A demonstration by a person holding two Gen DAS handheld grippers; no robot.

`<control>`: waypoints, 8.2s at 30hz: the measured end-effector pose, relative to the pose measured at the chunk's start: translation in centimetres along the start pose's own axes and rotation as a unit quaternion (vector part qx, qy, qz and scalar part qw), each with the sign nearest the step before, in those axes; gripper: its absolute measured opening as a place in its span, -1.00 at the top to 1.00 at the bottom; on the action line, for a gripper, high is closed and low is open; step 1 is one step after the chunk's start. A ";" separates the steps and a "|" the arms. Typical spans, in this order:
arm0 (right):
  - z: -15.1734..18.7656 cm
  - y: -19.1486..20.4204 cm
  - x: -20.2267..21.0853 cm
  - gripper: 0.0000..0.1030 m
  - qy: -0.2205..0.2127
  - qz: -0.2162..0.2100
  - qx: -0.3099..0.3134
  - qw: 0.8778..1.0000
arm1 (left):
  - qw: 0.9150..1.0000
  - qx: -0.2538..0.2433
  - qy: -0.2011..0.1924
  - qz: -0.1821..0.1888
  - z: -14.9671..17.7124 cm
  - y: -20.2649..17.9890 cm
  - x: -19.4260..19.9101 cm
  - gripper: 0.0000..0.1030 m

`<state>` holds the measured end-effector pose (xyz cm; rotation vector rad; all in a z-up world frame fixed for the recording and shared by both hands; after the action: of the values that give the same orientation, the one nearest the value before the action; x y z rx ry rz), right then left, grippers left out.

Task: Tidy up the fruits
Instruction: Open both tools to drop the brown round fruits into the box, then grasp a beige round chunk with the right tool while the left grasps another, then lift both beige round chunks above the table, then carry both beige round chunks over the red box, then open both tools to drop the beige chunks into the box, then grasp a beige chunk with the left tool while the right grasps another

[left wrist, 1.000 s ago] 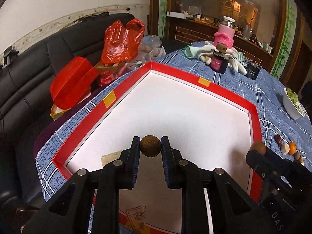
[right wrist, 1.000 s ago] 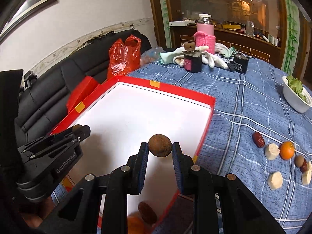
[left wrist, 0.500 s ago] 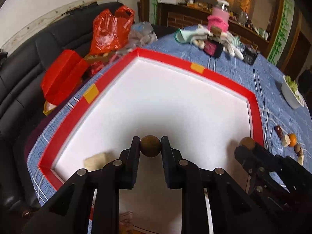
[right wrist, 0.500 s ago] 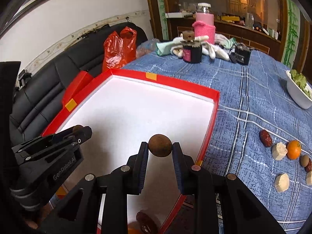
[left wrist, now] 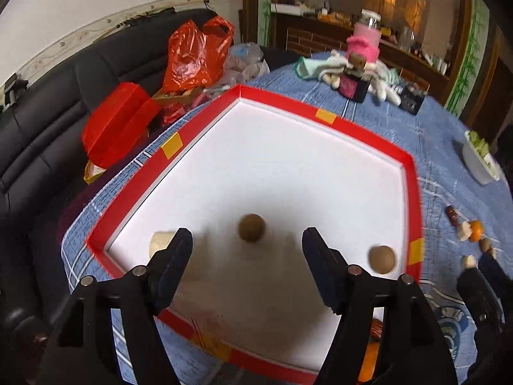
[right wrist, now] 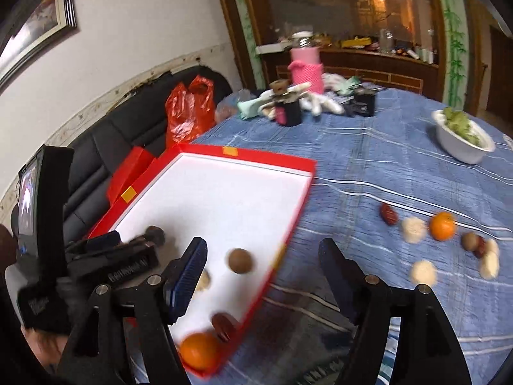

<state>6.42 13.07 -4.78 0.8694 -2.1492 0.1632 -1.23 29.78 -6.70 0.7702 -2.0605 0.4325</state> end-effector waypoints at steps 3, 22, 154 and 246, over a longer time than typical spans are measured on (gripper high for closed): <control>1.5 -3.3 2.2 -0.43 -0.011 0.022 -0.015 1.000 | 1.000 -0.015 -0.019 0.014 0.6 -1.6 1.4 -0.38; 3.3 -23.1 1.9 -0.09 0.028 0.165 -0.155 0.974 | 0.977 -0.191 -0.050 0.080 5.4 -14.8 5.7 -0.38; 4.0 -3.5 7.2 0.41 -0.061 0.077 -0.012 0.995 | 0.993 -0.074 -0.052 0.082 2.7 -6.3 3.8 0.51; 3.3 -26.4 3.6 0.47 -0.011 0.154 -0.181 0.971 | 0.971 -0.207 -0.033 0.118 3.3 -21.2 3.5 -0.38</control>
<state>19.49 -10.04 -8.73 0.3279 -2.2291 -0.0847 9.27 10.84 -5.27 0.2939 -2.2139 0.0961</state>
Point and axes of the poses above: each gripper's, at about its wrist camera, not at the fingertips, and x roughly against the way its jaws point, y to its left, z to its underside, the point moved 7 cm from there along -x, roughly the way its jaws point, and after that the axes turned 5 degrees about y, right-handed, at the moved point
